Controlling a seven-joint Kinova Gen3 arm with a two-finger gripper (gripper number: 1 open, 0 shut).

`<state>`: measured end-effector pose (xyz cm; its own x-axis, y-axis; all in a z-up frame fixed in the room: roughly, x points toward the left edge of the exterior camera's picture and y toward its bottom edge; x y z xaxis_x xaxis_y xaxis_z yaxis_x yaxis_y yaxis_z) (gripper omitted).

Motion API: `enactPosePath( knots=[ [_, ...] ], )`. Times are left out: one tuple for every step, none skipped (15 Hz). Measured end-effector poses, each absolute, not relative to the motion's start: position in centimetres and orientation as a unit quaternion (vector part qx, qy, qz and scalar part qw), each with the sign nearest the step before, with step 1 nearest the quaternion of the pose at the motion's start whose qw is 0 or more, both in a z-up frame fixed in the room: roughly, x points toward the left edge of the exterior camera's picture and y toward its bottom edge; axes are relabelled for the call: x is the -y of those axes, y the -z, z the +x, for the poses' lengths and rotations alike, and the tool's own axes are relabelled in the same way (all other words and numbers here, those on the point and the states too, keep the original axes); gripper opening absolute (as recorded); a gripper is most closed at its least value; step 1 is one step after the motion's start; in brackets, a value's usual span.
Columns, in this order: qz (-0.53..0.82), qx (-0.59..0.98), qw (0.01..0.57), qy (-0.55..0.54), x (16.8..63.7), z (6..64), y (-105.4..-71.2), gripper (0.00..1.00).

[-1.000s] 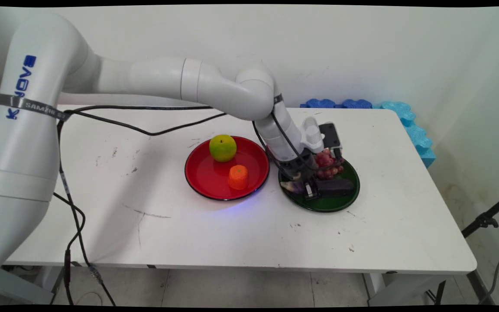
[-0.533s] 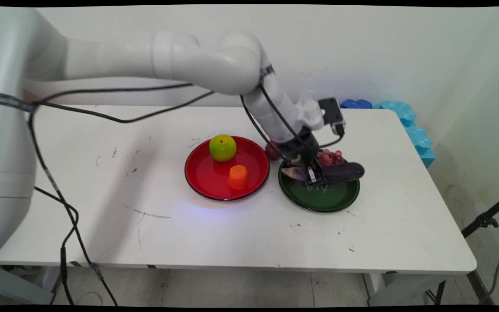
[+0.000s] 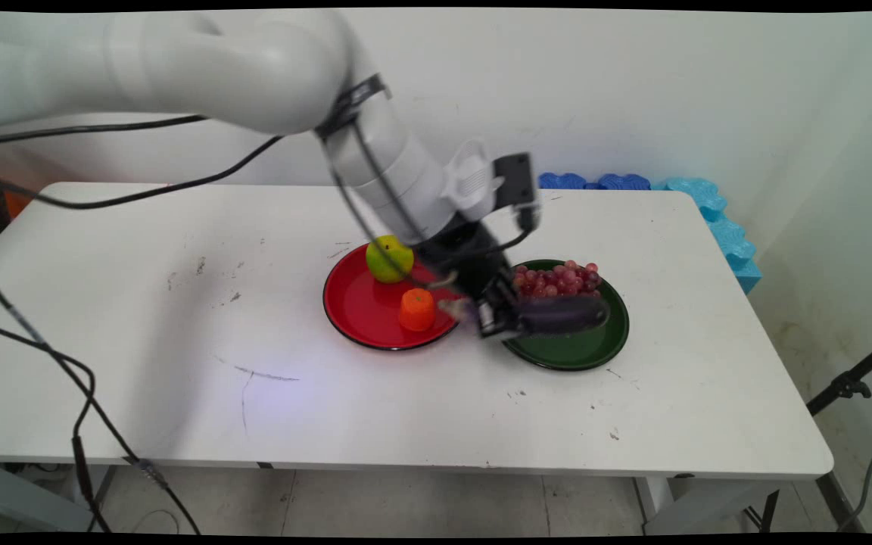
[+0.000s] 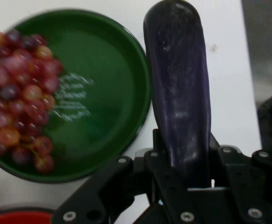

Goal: Place the picked object on the table

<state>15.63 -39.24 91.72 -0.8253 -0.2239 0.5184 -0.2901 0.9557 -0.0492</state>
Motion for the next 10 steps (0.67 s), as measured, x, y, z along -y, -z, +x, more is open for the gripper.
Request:
enactPosePath(
  knots=[
    [0.131,0.955,0.261,-0.059,38.3,16.3,-91.3,0.00],
    [0.127,0.956,0.259,-0.056,37.5,16.9,-90.7,0.00],
    [0.125,0.957,0.257,-0.053,36.8,17.3,-90.1,0.00],
    [0.123,0.958,0.254,-0.050,36.1,17.7,-89.2,0.00],
    [0.122,0.959,0.253,-0.046,35.5,18.0,-88.3,0.00],
    [0.122,0.960,0.250,-0.043,34.9,18.2,-87.4,0.00],
    [0.124,0.960,0.249,-0.041,34.6,18.3,-86.6,0.00],
    [0.130,0.960,0.246,-0.039,34.3,18.4,-85.6,0.00],
    [0.136,0.960,0.243,-0.037,34.1,18.5,-84.8,0.00],
    [0.144,0.959,0.240,-0.035,33.9,18.5,-83.8,0.00]
  ],
)
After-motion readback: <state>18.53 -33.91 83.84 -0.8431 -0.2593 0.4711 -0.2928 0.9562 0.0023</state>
